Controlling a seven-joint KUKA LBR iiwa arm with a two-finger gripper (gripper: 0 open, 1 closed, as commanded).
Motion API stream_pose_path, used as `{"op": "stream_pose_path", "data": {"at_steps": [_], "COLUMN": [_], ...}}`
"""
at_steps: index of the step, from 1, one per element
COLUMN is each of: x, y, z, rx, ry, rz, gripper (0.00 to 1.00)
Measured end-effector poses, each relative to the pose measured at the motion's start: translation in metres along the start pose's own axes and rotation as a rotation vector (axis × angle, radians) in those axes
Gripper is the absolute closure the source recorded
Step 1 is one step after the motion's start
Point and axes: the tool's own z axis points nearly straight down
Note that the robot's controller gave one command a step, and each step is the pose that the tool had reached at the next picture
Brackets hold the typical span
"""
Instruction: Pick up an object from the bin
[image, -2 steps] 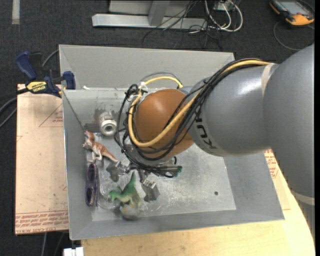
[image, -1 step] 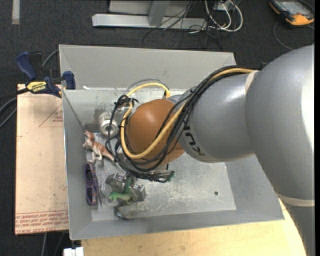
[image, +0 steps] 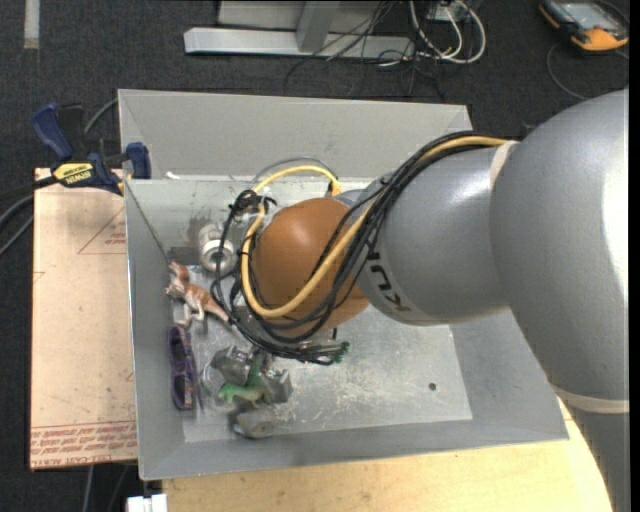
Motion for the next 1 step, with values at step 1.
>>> {"op": "stream_pose_path", "data": {"at_steps": [1], "x": [0.0013], "y": [0.0001], "z": [-0.0751], "rx": [-0.004], "ry": [0.005], "rz": [-0.02], "gripper": [1.0]}}
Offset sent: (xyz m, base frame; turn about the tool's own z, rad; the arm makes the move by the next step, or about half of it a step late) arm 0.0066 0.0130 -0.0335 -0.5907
